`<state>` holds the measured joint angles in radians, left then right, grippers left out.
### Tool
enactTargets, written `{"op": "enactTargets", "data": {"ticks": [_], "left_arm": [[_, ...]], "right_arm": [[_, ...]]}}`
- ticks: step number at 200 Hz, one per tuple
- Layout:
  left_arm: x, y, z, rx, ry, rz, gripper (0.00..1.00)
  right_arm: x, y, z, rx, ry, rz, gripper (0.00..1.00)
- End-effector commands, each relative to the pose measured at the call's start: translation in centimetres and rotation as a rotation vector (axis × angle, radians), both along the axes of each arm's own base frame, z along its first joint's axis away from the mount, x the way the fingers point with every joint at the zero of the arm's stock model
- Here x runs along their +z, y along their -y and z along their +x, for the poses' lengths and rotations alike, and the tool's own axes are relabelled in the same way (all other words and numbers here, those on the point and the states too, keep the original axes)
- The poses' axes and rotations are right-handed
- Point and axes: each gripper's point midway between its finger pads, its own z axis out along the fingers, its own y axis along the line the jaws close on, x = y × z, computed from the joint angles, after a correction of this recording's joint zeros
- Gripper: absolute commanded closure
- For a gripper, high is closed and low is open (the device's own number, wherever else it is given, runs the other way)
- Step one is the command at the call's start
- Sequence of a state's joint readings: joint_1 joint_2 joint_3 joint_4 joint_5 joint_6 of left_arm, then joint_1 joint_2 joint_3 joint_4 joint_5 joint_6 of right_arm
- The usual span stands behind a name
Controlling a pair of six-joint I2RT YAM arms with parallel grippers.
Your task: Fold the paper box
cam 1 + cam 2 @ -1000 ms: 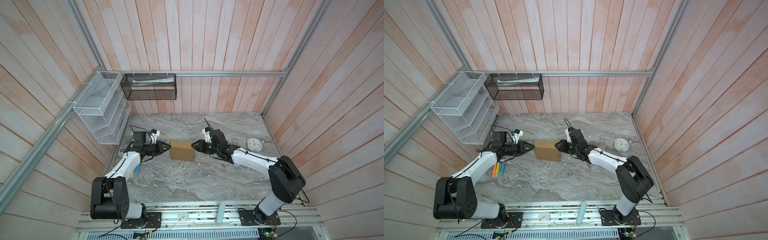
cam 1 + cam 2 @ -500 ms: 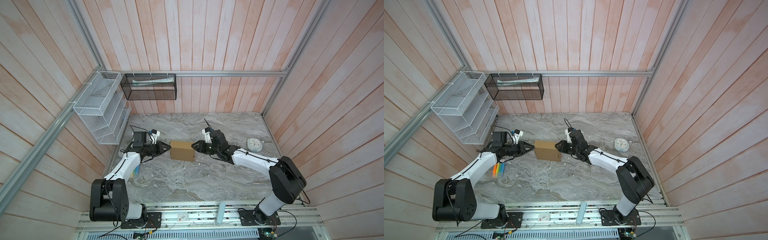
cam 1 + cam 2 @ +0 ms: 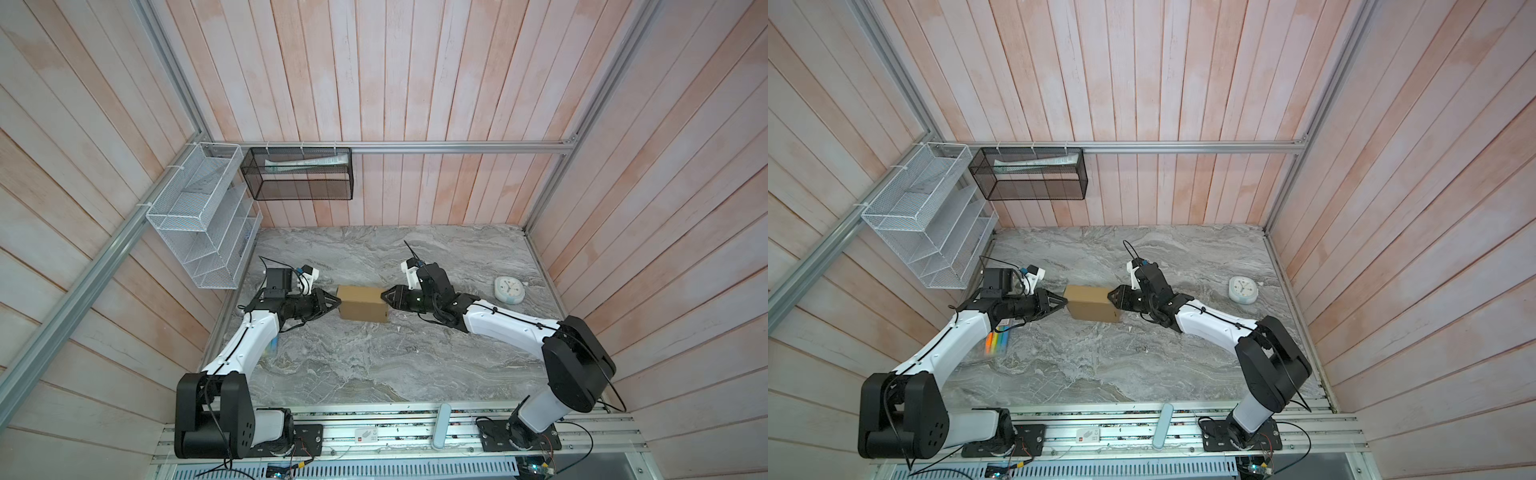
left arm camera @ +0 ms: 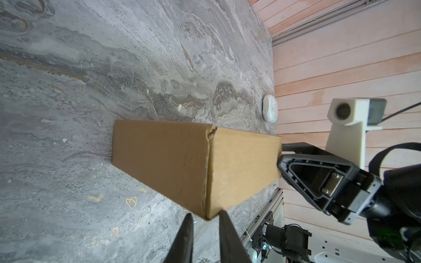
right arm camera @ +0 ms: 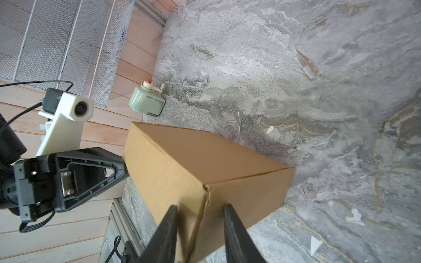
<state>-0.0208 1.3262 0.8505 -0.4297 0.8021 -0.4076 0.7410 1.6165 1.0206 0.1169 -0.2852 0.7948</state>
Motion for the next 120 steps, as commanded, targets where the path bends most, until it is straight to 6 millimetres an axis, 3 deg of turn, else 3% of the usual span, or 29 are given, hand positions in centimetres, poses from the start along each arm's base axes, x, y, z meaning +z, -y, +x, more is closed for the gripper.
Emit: {"op": "enactTargets", "data": {"ticks": [1, 120], "left_arm": [[-0.5, 0.0, -1.2, -0.003, -0.023, 0.011, 0.78], [-0.1, 0.1, -2.7, -0.009, -0.029, 0.006, 0.78]], "right_arm": [[-2.5, 1.0, -1.5, 0.009, -0.053, -0.083, 0.65], [-2.7, 1.7, -3.6, 0.027, -0.048, -0.127, 0.65]]}}
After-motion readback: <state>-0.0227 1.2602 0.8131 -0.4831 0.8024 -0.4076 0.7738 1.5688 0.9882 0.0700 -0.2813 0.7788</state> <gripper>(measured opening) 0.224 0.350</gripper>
